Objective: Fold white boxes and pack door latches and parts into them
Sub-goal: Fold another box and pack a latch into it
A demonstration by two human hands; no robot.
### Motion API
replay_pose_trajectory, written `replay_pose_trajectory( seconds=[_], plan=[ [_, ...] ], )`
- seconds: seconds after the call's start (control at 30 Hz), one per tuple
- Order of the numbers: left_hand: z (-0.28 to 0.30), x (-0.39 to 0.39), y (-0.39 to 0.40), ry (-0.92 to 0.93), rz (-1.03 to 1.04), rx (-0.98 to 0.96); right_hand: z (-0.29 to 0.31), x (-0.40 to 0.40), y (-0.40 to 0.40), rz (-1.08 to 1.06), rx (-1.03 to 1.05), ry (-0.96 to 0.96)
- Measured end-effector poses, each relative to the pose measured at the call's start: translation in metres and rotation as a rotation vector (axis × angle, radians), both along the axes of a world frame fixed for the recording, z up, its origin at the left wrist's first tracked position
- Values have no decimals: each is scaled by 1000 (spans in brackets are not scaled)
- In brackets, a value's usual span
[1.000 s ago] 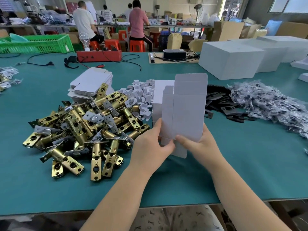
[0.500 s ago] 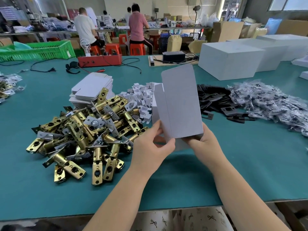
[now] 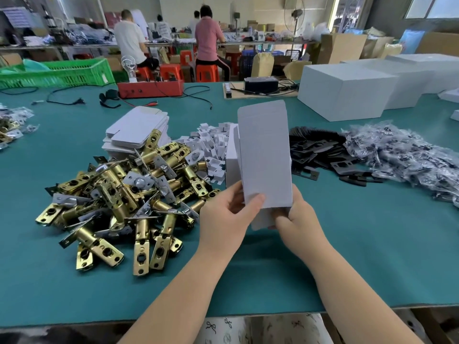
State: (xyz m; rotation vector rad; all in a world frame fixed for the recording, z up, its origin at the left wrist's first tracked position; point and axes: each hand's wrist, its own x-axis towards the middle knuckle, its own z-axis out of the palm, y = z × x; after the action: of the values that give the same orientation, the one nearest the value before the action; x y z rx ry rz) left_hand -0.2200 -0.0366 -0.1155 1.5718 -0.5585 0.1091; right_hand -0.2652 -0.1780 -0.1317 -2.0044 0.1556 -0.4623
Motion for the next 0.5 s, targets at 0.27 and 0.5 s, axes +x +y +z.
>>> replay_pose_trajectory(
  seconds=[0.27,0.5],
  plan=[
    [14,22,10,107,-206,20,13,-2,-2,100,375,-130],
    [21,41,22,273,-502,38,14,-1,-4,-33,429,-173]
  ],
)
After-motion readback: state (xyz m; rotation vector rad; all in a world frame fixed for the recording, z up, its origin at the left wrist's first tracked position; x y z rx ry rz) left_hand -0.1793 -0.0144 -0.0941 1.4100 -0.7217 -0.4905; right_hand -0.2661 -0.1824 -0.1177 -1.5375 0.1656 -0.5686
